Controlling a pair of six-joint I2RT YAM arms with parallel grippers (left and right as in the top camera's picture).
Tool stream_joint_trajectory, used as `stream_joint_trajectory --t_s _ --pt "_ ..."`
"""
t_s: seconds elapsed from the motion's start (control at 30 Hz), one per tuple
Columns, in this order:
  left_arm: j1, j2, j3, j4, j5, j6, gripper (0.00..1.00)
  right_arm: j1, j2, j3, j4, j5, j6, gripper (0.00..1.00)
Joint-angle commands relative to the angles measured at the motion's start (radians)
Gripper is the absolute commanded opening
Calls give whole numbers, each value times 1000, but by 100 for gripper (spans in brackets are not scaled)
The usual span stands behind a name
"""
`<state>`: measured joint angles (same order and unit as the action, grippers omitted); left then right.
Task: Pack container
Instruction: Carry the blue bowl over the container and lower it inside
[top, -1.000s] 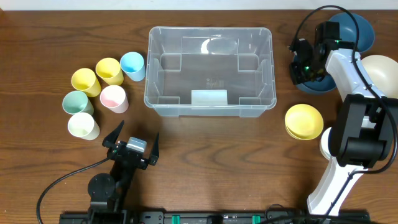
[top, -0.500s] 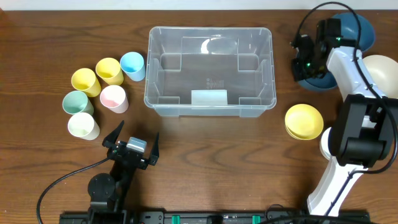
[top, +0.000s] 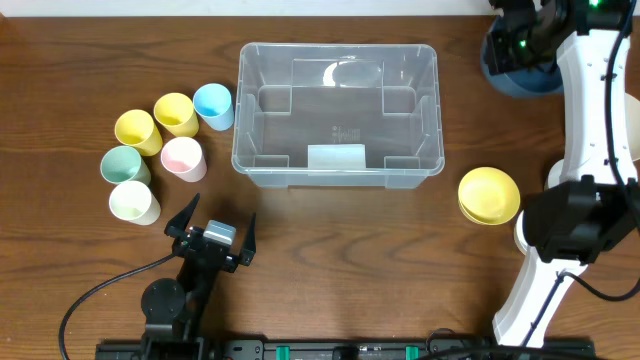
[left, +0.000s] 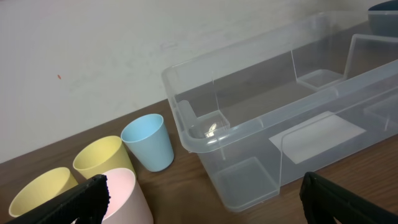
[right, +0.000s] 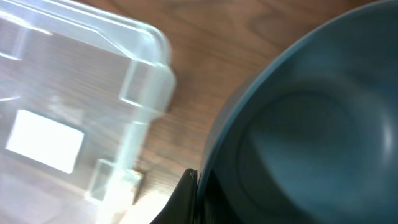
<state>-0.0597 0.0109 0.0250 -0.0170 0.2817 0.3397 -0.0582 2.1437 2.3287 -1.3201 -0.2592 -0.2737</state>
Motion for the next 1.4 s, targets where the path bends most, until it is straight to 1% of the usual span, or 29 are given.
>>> stream_joint_trajectory --t_s 0.0,0.17,0.37,0.53,0.73,0.87,0.9,1.1,1.37 --pt "5 -6 -21 -30 10 -9 98 74 -12 71 -23 -63 2 2" --pt "5 -6 -21 -31 10 -9 98 236 -12 80 -24 -29 -26 2" --pt "5 -6 -21 -31 10 -9 98 442 -12 80 -8 151 -30 2" --pt "5 -6 -21 -30 10 -9 98 543 -11 52 21 193 -10 2" --pt "5 -6 -21 -31 10 -9 98 559 -1 -43 78 201 5 2" --pt "5 -6 -21 -31 10 -9 98 559 2 -150 104 211 -84 2" --pt "5 -6 -21 -31 10 -9 98 558 2 -179 116 222 -87 2" --pt "5 -6 -21 -30 10 -9 98 557 2 -306 206 245 -78 1" --pt "5 -6 -21 -31 10 -9 98 552 2 -413 337 245 -79 2"
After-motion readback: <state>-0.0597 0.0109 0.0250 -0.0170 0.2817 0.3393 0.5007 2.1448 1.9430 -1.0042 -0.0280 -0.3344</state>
